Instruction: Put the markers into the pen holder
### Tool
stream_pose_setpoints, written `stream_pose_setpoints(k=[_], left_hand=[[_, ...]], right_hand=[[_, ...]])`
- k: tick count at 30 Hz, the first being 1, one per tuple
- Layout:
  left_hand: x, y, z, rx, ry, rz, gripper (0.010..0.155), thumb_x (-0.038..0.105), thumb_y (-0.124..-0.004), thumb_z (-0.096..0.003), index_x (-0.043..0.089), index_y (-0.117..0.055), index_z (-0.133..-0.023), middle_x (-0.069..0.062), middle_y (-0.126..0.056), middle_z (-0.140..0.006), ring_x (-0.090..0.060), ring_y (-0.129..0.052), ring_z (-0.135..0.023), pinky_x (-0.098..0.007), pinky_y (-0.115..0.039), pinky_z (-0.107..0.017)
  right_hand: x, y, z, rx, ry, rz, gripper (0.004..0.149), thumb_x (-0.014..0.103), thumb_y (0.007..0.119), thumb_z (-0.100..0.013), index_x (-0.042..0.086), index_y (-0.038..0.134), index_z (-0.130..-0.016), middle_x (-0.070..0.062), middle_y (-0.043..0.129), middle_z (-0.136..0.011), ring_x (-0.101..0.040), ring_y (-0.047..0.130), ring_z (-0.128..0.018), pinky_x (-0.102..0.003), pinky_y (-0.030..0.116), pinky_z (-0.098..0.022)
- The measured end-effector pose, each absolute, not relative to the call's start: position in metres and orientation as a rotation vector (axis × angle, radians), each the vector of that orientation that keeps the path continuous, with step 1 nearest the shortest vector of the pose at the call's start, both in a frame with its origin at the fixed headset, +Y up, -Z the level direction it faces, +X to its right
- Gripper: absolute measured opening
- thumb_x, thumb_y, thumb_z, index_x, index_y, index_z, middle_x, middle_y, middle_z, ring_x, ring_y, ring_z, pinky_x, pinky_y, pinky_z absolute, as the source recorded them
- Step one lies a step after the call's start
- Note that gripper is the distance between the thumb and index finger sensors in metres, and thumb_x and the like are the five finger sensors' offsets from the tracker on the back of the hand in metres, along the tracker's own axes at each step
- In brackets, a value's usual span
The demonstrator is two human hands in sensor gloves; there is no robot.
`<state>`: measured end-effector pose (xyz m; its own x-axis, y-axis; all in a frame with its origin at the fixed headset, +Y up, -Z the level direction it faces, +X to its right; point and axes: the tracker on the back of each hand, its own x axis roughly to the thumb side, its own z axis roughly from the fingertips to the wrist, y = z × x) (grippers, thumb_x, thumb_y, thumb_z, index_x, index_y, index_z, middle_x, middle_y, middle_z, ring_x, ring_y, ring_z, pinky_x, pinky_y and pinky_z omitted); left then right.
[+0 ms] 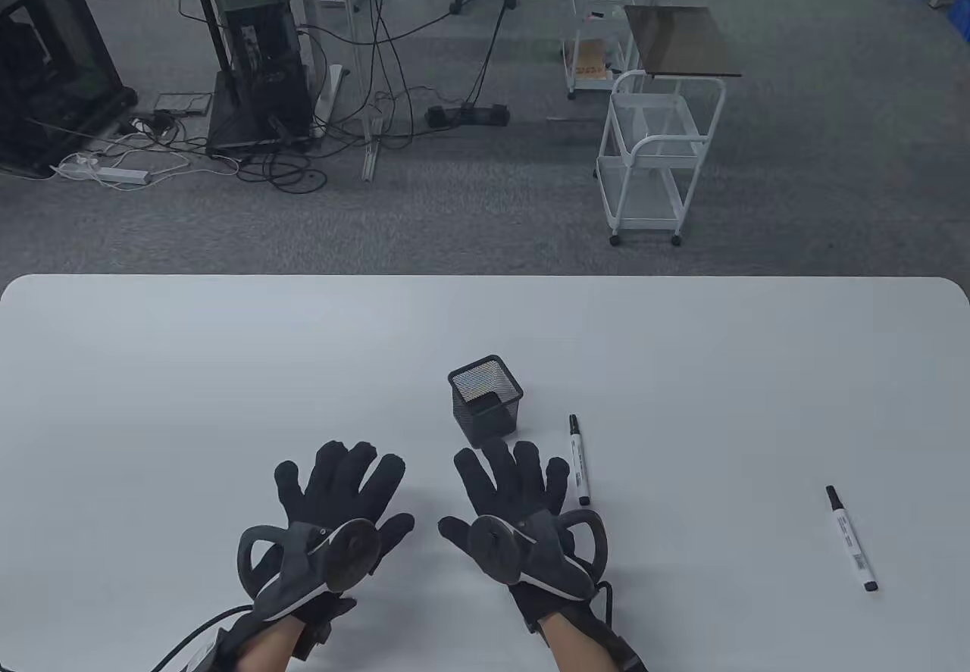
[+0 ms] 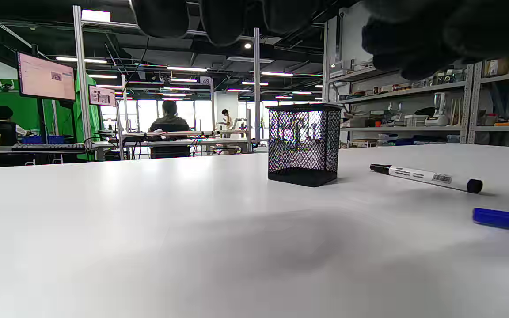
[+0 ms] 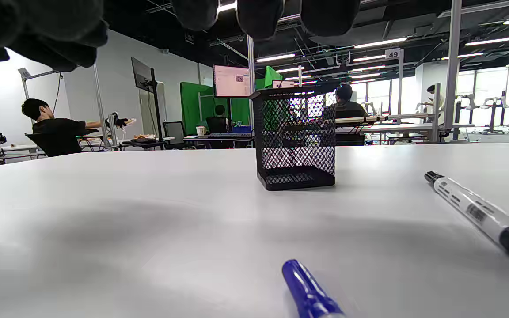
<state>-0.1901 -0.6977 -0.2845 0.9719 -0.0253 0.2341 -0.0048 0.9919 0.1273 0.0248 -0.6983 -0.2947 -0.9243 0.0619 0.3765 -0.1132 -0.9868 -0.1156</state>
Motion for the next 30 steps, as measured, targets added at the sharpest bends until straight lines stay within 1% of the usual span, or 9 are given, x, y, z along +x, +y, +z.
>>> stream_pose_setpoints(k=[18,25,30], left_hand=[[-0.191,-0.697,-0.285,0.129,-0.236,-0.011,0.070,0.069,-0.051,-0.0568,0.045,-0.036,-0.121,0.001,-0.035,-0.134,-0.044,-0.037,-0.127,-0.080,-0.027,-0.079],[-0.192,-0.695,-0.283,0.141,-0.237,0.008,0.070,0.069,-0.052,-0.0569,0.045,-0.036,-0.121,0.001,-0.035,-0.134,-0.045,-0.038,-0.127,-0.080,-0.027,-0.078],[-0.190,-0.693,-0.281,0.149,-0.244,-0.005,0.070,0.069,-0.052,-0.0568,0.045,-0.036,-0.121,0.001,-0.036,-0.134,-0.045,-0.038,-0.127,-0.080,-0.027,-0.078]], right_hand=[[0.024,-0.697,-0.294,0.579,-0.223,2.999,0.080,0.066,0.055,-0.058,0.022,0.034,-0.121,-0.022,0.032,-0.128,-0.060,0.040,-0.113,-0.078,0.028,-0.070],[0.033,-0.686,-0.290,0.538,-0.245,3.009,0.080,0.065,0.056,-0.058,0.020,0.036,-0.121,-0.023,0.034,-0.128,-0.061,0.042,-0.112,-0.078,0.030,-0.069],[0.055,-0.668,-0.291,0.452,-0.279,3.084,0.079,0.064,0.058,-0.058,0.021,0.038,-0.121,-0.022,0.037,-0.127,-0.059,0.046,-0.112,-0.077,0.033,-0.070]])
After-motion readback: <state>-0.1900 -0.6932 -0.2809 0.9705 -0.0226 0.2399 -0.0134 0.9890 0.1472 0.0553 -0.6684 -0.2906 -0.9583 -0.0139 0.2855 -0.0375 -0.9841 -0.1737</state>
